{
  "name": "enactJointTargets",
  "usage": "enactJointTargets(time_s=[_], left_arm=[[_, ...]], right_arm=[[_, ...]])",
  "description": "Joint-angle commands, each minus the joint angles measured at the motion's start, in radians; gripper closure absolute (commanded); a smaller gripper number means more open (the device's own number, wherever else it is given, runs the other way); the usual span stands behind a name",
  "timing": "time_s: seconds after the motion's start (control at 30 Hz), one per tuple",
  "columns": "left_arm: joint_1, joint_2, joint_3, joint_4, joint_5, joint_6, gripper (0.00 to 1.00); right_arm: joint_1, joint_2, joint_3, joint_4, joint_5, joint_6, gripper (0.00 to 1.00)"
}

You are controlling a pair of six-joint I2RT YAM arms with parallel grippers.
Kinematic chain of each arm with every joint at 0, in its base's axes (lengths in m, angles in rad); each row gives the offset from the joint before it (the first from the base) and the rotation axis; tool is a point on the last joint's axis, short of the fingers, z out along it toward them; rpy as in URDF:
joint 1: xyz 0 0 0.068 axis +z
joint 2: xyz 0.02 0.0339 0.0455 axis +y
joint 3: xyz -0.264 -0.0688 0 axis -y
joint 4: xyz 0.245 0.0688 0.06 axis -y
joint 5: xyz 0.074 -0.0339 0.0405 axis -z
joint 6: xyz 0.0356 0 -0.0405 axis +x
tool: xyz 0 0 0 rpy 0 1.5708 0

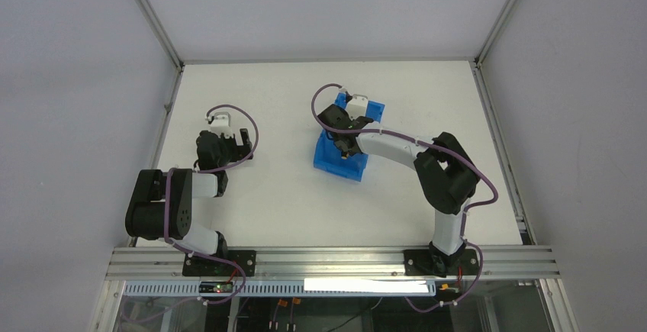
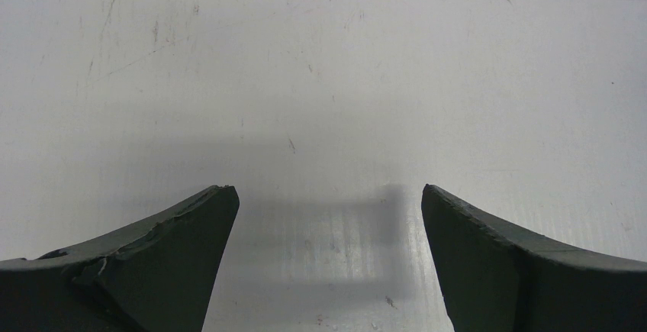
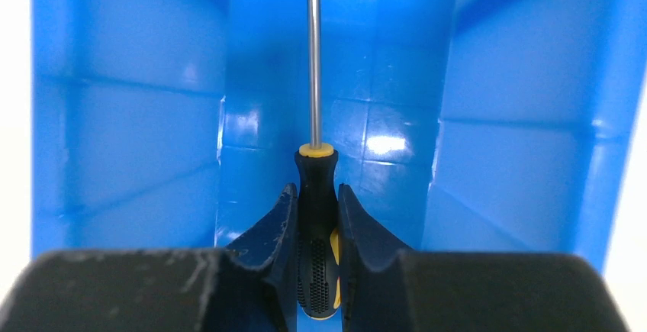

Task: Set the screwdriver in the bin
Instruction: Place the screwdriver in the bin.

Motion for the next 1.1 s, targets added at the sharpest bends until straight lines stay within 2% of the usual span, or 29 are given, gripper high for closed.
enactJointTargets(time_s=[0.0, 0.13, 0.3, 0.43, 0.83, 1.07], left_arm=[[0.013, -0.013, -0.005, 0.056, 0.013, -0.016, 0.0], [0.014, -0.012, -0.005, 0.055, 0.013, -0.016, 0.0], [0.013, -0.012, -0.005, 0.055, 0.013, -0.016, 0.0], [0.013, -0.012, -0.005, 0.055, 0.013, -0.016, 0.0], [0.013, -0.012, -0.005, 0.055, 0.014, -0.016, 0.0], [0.013, -0.013, -0.005, 0.055, 0.013, -0.016, 0.0]], right_arm=[[0.006, 0.012, -0.022, 0.081, 0.016, 0.028, 0.84], [0.006, 0.017, -0.026, 0.087, 0.017, 0.03, 0.76], [0.004, 0.002, -0.021, 0.072, 0.028, 0.03, 0.57], [0.004, -0.023, -0.022, 0.063, 0.036, 0.027, 0.5], [0.004, -0.127, 0.095, -0.073, 0.078, -0.032, 0.5], [0.004, -0.172, 0.2, -0.124, 0.098, -0.149, 0.4]])
